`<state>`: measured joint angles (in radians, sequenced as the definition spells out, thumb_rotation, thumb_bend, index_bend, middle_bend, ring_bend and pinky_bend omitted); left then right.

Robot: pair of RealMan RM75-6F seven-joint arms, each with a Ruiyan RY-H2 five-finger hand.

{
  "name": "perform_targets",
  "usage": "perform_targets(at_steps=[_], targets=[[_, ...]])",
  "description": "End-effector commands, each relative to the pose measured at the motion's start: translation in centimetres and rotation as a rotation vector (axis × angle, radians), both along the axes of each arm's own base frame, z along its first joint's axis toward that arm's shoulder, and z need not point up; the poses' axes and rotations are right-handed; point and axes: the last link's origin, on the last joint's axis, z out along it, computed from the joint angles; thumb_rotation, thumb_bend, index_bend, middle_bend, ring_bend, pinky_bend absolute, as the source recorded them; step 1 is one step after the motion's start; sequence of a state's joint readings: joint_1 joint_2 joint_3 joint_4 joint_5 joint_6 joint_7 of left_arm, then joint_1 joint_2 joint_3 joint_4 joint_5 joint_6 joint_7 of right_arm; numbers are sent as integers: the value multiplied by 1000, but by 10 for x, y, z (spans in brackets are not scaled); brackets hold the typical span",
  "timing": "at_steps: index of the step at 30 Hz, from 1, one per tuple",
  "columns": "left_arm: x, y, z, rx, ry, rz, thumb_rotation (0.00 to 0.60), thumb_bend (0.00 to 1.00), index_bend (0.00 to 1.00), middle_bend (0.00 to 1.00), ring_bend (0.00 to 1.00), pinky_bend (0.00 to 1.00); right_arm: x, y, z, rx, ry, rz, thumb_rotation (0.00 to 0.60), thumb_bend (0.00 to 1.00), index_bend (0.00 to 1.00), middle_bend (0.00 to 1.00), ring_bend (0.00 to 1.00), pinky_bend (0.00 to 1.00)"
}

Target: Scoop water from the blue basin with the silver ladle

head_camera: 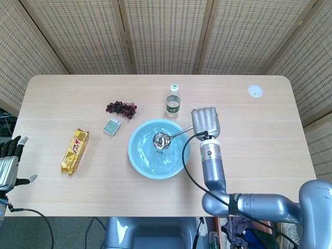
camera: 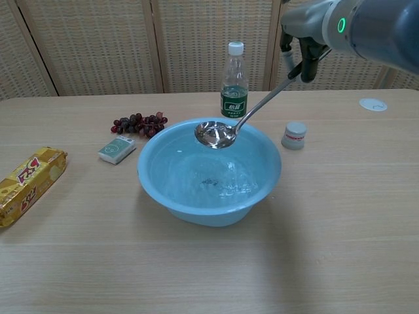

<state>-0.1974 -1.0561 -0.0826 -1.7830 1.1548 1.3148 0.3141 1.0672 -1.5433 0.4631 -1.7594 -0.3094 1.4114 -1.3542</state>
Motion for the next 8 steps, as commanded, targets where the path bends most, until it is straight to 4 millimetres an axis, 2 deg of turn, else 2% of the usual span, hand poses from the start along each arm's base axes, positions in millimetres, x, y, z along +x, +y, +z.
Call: perform_targets(at_steps=[1, 8], targets=[[0, 0, 0, 1, 0, 0, 600, 0, 0, 0, 0, 0, 2, 0, 4, 1, 10, -15, 600, 861, 770, 956, 942, 1000], [0, 1, 0, 0, 0, 0, 600, 0, 0, 0, 0, 0, 4, 1, 9, 13, 16, -52, 600, 861, 770, 956, 942, 1000]])
